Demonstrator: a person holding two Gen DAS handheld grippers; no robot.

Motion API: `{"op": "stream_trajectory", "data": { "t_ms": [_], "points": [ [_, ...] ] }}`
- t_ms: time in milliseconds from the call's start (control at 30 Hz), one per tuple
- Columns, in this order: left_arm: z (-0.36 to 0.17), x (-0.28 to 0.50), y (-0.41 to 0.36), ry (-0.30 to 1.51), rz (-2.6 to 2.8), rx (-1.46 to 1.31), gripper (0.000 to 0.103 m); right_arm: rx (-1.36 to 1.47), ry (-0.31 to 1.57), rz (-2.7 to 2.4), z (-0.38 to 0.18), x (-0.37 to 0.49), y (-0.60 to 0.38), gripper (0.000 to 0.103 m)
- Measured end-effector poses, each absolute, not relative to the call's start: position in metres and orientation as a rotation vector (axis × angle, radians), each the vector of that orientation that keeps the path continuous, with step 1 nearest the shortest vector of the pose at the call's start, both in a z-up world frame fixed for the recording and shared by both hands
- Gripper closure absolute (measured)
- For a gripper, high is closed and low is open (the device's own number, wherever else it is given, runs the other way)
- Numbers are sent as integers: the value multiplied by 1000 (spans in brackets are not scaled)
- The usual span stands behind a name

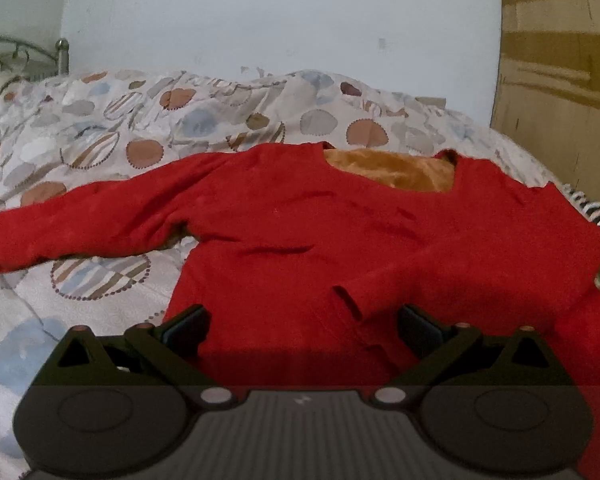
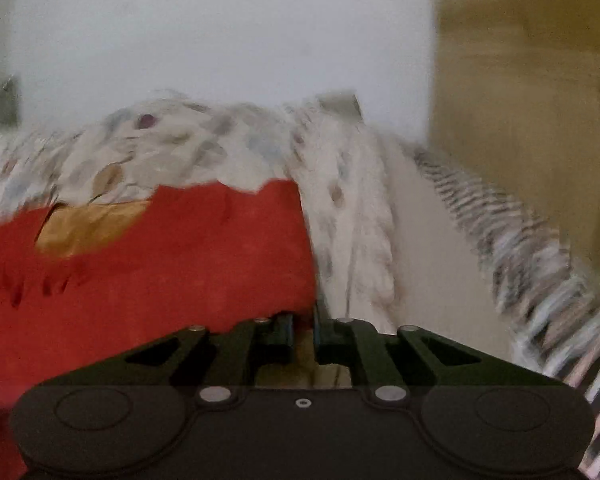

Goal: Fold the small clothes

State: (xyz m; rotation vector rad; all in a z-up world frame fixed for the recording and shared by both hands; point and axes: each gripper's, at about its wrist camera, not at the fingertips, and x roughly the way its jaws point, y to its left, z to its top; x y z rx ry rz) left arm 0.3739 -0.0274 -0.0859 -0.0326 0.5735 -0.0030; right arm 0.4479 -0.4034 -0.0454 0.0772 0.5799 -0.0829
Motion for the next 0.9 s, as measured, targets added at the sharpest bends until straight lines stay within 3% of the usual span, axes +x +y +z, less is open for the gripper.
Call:
{"op": "stream_trajectory", "data": {
  "t_ms": [100, 200, 267, 333, 433, 533, 700, 800, 900],
  "points": [
    [-87, 373, -25, 569, -6, -39, 0, 58, 579, -80, -45, 447, -401, 91],
    [-88, 373, -25, 565, -7, -41, 0, -6, 587, -188, -38, 441, -400, 79],
    [-89, 372, -26, 557, 0, -31, 0, -89, 596, -310, -35, 439, -397, 66],
    [-90, 372, -28, 554, 6, -18, 0, -136, 545, -386, -29, 442, -393, 36],
    [-90, 372, -29, 551, 7, -16, 0, -84, 448, -329, -19, 445, -390, 16],
    [-91, 372, -28, 549, 4, -21, 0, -103, 398, -216, -18, 460, -374, 8],
    [-68, 348, -2, 476, -33, -162, 0, -296, 509, -234, -45, 506, -355, 7],
    [-43, 327, 29, 450, -35, -227, 0, -132, 572, -291, -55, 515, -384, 1],
    [-29, 313, 73, 450, 67, -240, 0, -7, 563, -262, -55, 511, -399, 1]
  ]
}}
